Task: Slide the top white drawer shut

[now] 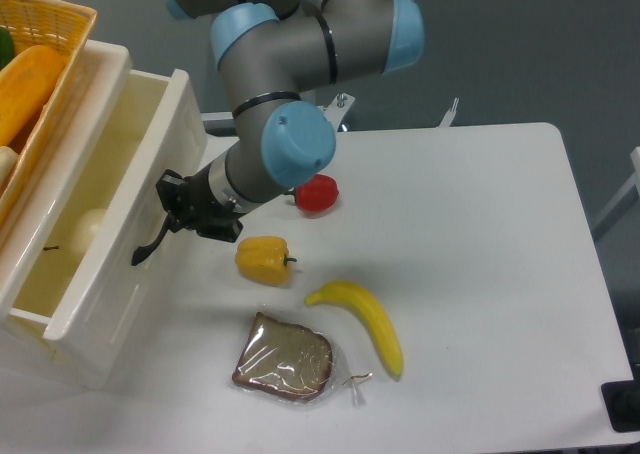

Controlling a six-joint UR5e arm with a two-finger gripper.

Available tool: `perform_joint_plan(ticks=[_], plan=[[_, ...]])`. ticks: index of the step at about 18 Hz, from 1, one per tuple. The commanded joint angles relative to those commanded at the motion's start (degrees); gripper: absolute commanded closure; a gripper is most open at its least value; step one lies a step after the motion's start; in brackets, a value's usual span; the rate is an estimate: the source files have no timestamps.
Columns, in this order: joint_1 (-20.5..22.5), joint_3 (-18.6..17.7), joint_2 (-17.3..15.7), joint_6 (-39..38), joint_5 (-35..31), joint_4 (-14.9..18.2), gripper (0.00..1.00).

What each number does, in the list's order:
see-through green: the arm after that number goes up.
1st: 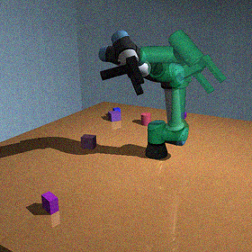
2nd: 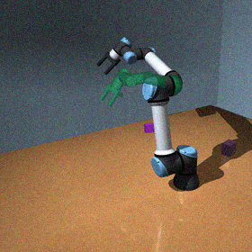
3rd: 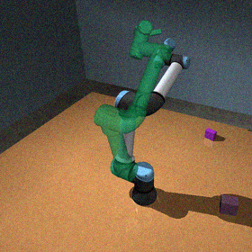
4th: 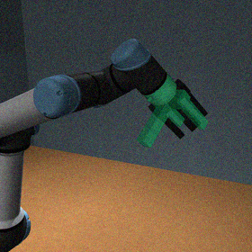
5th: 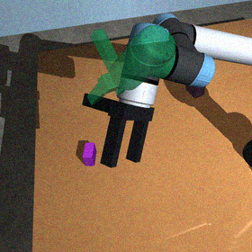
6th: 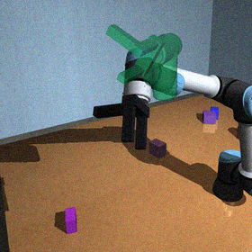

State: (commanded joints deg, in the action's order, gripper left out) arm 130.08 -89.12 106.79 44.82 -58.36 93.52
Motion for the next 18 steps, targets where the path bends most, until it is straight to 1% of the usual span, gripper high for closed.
perform_joint_plan(ticks=[7, 13, 16, 17, 18], plan=[[-3.34, -0.27, -0.09, -2.28, -0.09, 0.0, 1.0], [-4.66, -0.18, -0.18, -3.43, 0.0, 0.0, 1.0], [-4.66, -0.09, 0.0, -3.08, -0.09, -0.17, 1.0], [-4.4, -0.09, 0.26, -2.73, -0.09, -0.26, 0.97], [-3.87, -0.09, 0.35, -2.72, -0.26, -0.7, 0.81]])
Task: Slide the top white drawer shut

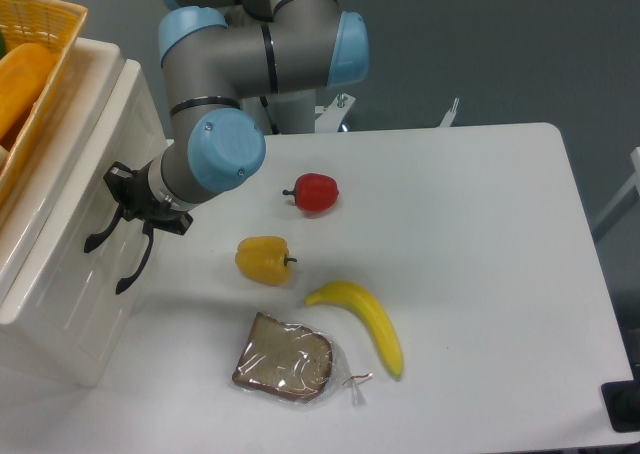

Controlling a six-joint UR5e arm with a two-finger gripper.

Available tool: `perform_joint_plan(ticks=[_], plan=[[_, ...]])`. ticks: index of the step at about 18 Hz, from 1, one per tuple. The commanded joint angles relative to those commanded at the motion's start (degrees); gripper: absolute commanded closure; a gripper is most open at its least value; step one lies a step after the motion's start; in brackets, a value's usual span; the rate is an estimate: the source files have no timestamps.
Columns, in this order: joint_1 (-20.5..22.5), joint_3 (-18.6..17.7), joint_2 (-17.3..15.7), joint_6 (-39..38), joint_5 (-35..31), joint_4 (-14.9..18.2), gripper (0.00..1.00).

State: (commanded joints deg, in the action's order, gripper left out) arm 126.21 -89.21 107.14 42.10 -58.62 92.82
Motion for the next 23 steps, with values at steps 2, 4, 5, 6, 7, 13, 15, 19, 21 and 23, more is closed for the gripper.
perform_joint_plan(ticks=[2, 4, 5, 6, 7, 13, 15, 19, 21, 23], plan=[[2.71, 0.09, -0.09, 0.0, -0.79, -1.75, 0.37], [6.23, 0.52, -0.17, 0.09, -2.37, -2.72, 0.18], [8.07, 1.05, 0.0, 0.0, -3.16, -3.86, 0.17], [10.01, 1.23, 0.0, 0.0, -4.04, -5.18, 0.15], [11.94, 1.4, 0.0, 0.0, -4.74, -6.93, 0.09], [19.68, 1.85, 0.18, 1.05, -10.18, -14.5, 0.0], [20.74, 1.85, 0.88, 3.94, -16.49, -16.25, 0.0], [24.26, 1.93, 4.73, 9.66, -24.25, -21.35, 0.0], [25.49, 2.11, 6.76, 12.46, -28.19, -24.6, 0.0], [26.89, 3.68, 9.3, 18.77, -30.58, -25.67, 0.0]])
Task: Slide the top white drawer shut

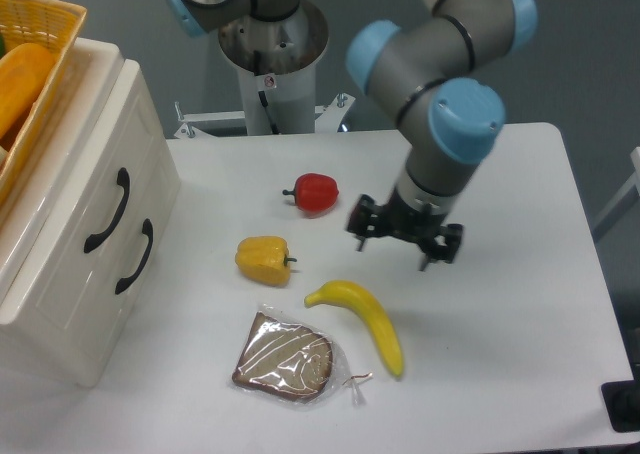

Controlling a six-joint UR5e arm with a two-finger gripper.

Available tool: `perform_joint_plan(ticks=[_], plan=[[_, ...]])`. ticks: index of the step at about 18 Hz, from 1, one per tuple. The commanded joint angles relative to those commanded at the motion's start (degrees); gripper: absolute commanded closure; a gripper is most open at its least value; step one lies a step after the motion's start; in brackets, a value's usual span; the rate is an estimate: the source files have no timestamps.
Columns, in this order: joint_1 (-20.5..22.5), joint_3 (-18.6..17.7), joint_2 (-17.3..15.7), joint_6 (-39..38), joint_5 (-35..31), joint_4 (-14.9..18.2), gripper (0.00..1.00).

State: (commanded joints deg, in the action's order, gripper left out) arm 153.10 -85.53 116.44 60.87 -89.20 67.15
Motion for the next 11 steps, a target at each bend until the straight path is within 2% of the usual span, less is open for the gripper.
perform_joint_plan(ticks=[4, 6, 9, 11], plan=[[2.55, 1.42, 2.56, 16.09, -3.34, -0.35, 0.0], [4.57, 1.42, 3.52, 20.49, -3.26, -2.02, 0.0], [5.28, 2.12, 5.02, 28.67, -3.17, -2.11, 0.0], [5.45, 2.64, 5.11, 29.48, -3.0, -2.11, 0.0]])
